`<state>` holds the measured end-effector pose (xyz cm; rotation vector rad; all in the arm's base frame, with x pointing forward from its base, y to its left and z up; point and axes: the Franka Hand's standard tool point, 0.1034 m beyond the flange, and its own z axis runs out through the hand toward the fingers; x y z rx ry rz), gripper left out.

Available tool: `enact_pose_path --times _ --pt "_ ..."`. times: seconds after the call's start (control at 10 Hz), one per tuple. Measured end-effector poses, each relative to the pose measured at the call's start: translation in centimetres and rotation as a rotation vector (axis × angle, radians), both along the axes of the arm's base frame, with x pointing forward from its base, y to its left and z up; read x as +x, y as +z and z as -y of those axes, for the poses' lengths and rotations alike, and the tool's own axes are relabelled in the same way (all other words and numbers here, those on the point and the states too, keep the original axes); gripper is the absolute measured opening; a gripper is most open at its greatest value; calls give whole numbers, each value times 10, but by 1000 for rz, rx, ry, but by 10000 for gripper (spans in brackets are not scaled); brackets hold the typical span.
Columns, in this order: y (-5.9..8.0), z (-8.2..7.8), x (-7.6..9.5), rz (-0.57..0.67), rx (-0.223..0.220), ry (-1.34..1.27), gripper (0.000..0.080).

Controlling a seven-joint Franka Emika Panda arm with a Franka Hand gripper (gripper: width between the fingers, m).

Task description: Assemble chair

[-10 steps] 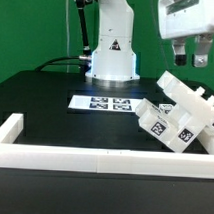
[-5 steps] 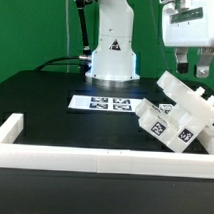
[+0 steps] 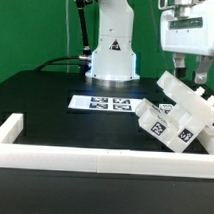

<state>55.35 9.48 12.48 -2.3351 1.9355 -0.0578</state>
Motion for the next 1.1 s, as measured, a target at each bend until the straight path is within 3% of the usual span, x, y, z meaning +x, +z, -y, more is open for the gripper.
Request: enact_pose_path --times 0.5,1.1 --pt "-3 36 5 8 -24 62 648" --pt "-18 50 6 -2 -53 74 648"
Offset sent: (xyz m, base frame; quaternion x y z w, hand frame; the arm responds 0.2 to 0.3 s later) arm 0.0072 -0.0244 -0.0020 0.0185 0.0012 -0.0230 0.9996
